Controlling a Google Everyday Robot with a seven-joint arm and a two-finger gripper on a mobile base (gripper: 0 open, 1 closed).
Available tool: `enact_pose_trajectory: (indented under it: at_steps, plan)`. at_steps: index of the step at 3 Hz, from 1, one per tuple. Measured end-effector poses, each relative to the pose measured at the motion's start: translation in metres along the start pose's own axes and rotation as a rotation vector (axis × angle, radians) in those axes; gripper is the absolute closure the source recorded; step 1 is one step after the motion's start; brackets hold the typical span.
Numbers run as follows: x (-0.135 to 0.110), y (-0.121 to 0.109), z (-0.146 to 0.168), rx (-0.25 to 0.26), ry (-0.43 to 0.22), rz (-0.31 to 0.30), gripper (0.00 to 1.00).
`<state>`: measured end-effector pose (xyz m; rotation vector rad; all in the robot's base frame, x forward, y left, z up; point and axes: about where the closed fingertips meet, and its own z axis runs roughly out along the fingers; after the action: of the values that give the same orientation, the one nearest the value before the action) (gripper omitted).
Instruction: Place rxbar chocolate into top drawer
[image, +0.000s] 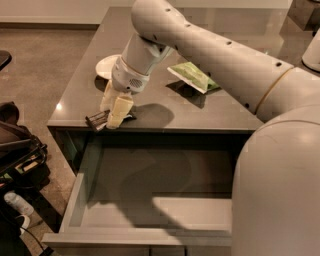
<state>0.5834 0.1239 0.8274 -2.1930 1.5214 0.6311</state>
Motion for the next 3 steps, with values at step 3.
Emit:
enact_pose_trajectory:
  at_steps: [3]
  plan:
    - [-0.002,0.021,-0.013,0.038,0.001,0.032,1.0]
